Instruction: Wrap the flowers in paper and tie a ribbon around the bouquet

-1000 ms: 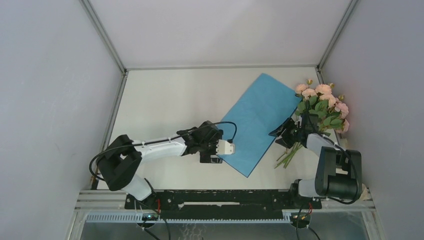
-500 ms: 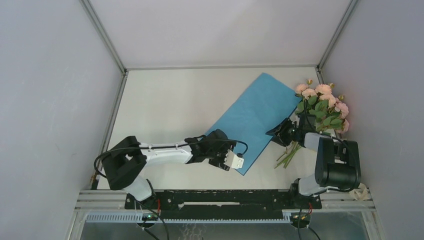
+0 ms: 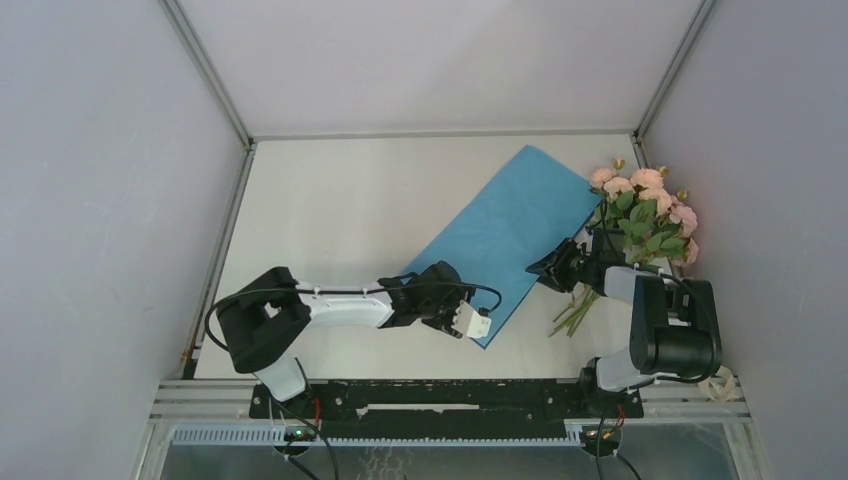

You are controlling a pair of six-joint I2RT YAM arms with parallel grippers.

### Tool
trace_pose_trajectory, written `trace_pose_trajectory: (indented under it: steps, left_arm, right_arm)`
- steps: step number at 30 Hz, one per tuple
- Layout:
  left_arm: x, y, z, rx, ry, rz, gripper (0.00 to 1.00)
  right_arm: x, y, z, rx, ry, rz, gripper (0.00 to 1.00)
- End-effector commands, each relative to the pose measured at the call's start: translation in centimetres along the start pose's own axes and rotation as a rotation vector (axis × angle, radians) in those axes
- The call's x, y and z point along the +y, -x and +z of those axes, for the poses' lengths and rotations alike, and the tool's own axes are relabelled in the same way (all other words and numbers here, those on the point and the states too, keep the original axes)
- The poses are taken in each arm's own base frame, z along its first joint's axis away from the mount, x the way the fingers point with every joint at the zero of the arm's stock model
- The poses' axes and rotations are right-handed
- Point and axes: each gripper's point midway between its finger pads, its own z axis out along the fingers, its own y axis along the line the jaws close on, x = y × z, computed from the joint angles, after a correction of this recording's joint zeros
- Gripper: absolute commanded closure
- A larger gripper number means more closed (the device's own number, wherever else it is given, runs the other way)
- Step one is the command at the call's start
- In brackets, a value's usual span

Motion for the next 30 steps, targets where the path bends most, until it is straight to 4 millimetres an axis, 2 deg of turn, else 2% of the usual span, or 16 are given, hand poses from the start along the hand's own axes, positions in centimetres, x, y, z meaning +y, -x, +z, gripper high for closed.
trace_pose_trajectory:
  steps: [1, 3, 10, 13, 15, 18, 24, 30]
  left_arm:
    - [-1.4, -0.8, 0.7, 0.028, -0.038, 0.002, 0.32]
    - [-1.4, -0.9, 0.7, 0.028, -0.039, -0.001, 0.38]
    - [-1.6, -0.9, 0.8, 0.03, -0.042, -0.014, 0.45]
    - [-1.4, -0.7, 0.7, 0.026, -0.036, -0.03, 0.46]
    - [-0.7, 0.0, 0.1, 0.014, -0.024, -0.066, 0.46]
    - [0.1, 2.0, -2.0, -0.036, -0.041, -0.14, 0.44]
    - [1.2, 5.6, -8.5, -0.139, -0.07, -0.26, 0.23]
    - [2.6, 8.0, -14.7, -0.209, -0.046, -0.399, 0.04]
  right_arm:
    - [1.9, 0.5, -0.1, -0.029, 0.06, -0.039, 0.55]
    - [2.2, 0.6, -0.2, -0.038, 0.064, -0.043, 0.55]
    - [3.0, 0.5, 0.1, -0.037, 0.09, -0.048, 0.6]
    - [3.5, 0.2, 0.3, -0.026, 0.107, -0.061, 0.69]
    - [3.8, -0.1, 0.4, -0.014, 0.121, -0.067, 0.8]
    - [4.6, -0.3, 0.3, -0.005, 0.149, -0.074, 0.99]
    - [9.0, -0.8, -2.2, -0.066, 0.222, -0.144, 1.0]
    - [13.6, -0.9, -7.4, -0.238, 0.205, -0.237, 1.0]
